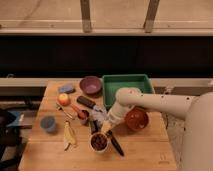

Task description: Wipe tray with brush

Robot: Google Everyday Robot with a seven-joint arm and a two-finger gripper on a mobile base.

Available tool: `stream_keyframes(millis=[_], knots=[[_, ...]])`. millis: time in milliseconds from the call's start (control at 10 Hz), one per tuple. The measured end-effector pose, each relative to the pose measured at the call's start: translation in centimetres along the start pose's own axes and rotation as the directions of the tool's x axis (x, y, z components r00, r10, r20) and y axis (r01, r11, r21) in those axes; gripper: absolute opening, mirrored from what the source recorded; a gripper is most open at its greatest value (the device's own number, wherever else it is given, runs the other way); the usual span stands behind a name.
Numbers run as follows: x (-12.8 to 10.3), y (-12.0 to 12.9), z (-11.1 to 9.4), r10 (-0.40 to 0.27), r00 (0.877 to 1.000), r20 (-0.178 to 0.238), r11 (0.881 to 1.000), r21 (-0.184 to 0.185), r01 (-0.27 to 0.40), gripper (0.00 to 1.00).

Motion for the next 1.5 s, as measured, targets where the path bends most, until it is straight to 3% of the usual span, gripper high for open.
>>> stream_keyframes(millis=[200,300,500,900,1000,1100,1500], knots=[[0.0,0.1,0.4,0.006,1.000,-0.004,1.000,0.002,-0.006,0.12],[0.4,0.1,1.3,0.023,0.999,-0.025,1.000,0.007,-0.023,0.04],[0.5,-0.1,3.1,0.042,0.998,-0.044,0.999,0.013,-0.042,0.00],[1.0,0.1,2.8,0.036,0.998,-0.057,0.999,0.012,-0.035,0.00],[1.2,0.1,2.6,0.051,0.997,-0.052,0.998,0.039,-0.049,0.00],[1.7,-0.1,1.9,0.068,0.997,-0.047,0.994,0.089,-0.063,0.00],[0.5,0.4,-4.6,0.088,0.996,0.010,0.970,0.226,-0.088,0.00]])
